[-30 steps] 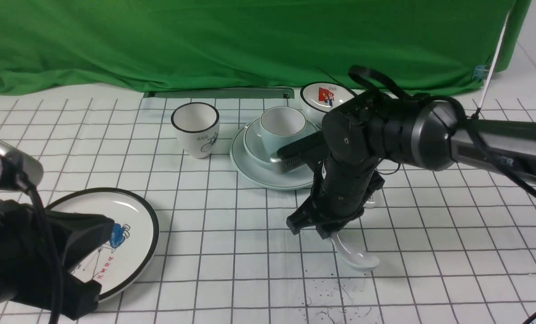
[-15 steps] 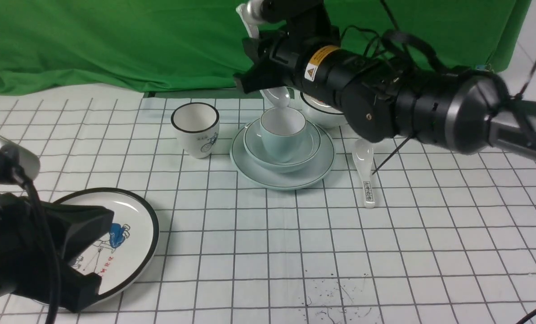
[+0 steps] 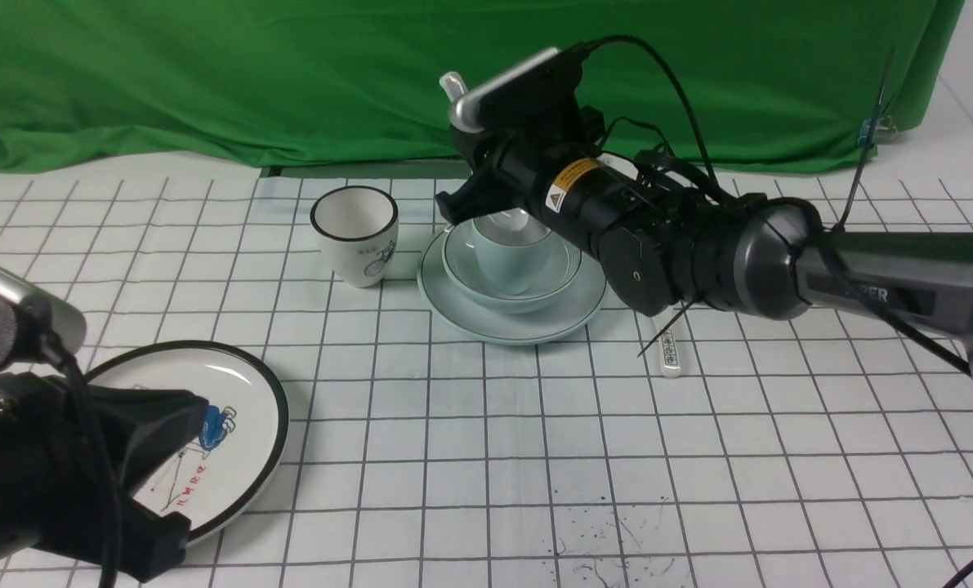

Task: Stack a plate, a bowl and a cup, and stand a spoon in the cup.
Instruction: Use the right arm to put the blue soup spoon into the blue teacup in the middle

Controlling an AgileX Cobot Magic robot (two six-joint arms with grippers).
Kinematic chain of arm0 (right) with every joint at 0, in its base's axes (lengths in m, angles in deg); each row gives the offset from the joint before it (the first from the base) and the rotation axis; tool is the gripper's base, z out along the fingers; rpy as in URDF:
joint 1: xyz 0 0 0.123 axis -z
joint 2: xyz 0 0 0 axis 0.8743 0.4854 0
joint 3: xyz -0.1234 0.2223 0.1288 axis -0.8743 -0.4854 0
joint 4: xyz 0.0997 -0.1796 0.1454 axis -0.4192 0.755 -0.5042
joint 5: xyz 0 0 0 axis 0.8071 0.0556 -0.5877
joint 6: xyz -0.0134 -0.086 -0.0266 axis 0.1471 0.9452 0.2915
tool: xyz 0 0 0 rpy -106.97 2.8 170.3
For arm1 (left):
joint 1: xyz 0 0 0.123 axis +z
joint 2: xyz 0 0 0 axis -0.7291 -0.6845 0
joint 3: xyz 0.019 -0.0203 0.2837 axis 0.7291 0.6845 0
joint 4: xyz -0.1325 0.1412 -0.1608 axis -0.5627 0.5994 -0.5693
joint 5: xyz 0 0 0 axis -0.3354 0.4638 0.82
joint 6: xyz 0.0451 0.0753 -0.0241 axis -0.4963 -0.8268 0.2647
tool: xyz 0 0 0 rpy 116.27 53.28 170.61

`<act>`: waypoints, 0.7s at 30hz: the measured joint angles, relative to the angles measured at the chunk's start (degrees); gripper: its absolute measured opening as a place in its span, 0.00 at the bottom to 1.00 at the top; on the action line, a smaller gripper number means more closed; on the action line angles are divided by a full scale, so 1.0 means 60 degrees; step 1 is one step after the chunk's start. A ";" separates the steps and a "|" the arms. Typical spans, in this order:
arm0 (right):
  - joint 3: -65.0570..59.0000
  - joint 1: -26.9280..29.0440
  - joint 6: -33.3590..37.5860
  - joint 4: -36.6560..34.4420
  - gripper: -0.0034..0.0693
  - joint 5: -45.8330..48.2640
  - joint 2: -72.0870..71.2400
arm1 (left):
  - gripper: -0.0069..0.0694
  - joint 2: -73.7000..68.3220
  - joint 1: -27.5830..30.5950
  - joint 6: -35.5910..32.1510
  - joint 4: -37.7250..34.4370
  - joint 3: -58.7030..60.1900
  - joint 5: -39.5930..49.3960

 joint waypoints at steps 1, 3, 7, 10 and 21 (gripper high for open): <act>0.0000 0.0000 -0.0002 -0.0068 0.29 0.0033 0.0001 | 0.04 0.0000 0.0000 0.0000 0.0000 0.0000 -0.0011; -0.0006 0.0011 0.0021 -0.0258 0.39 0.0243 0.0030 | 0.04 0.0000 0.0000 0.0000 0.0000 0.0025 -0.0062; -0.0006 0.0011 0.0030 -0.0341 0.47 0.0356 0.0048 | 0.04 0.0000 0.0000 0.0000 0.0000 0.0056 -0.0071; -0.0010 0.0011 0.0030 -0.0361 0.36 0.0412 0.0031 | 0.04 0.0000 0.0000 0.0000 0.0000 0.0056 -0.0071; -0.0083 0.0011 0.1439 -0.0241 0.10 0.8472 -0.3950 | 0.04 0.1422 0.0000 0.0000 0.0206 0.0056 0.0020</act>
